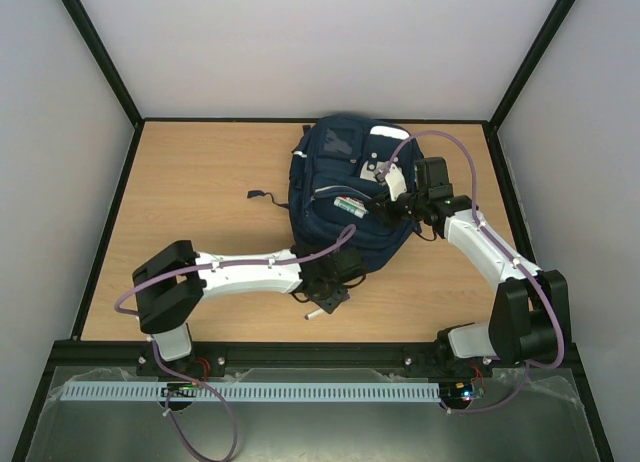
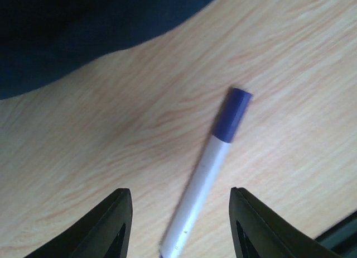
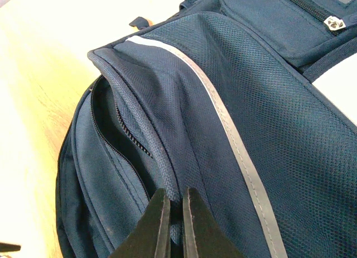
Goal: Pack the student bag
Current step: Pick up the stationery from the center of the board.
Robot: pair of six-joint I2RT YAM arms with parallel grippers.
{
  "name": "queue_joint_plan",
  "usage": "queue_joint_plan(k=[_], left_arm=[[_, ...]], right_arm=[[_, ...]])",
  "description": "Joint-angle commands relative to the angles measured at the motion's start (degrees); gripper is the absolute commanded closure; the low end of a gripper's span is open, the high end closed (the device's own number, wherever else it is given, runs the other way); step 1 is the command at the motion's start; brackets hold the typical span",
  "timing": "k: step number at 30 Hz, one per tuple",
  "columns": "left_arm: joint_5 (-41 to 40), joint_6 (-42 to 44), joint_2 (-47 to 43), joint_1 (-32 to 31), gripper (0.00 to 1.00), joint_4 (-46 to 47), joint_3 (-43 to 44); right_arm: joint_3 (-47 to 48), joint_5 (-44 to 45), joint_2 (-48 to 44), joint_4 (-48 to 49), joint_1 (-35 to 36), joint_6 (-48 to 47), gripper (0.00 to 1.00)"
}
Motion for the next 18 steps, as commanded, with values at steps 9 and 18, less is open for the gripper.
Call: queue_joint_plan(k=[9,18], left_arm=[[6.6,14.0,1.7,2.7,0.50,3.2,-1.5],[7.5,14.9,5.4,2.5,0.56,2.7,-1.0]], right_arm=[[0.7,-1.0,0.1,-2.2,0.1,-0.5,0.99],[0.8,-1.1,0.2,-2.4,0.1,-0.7,0.99]])
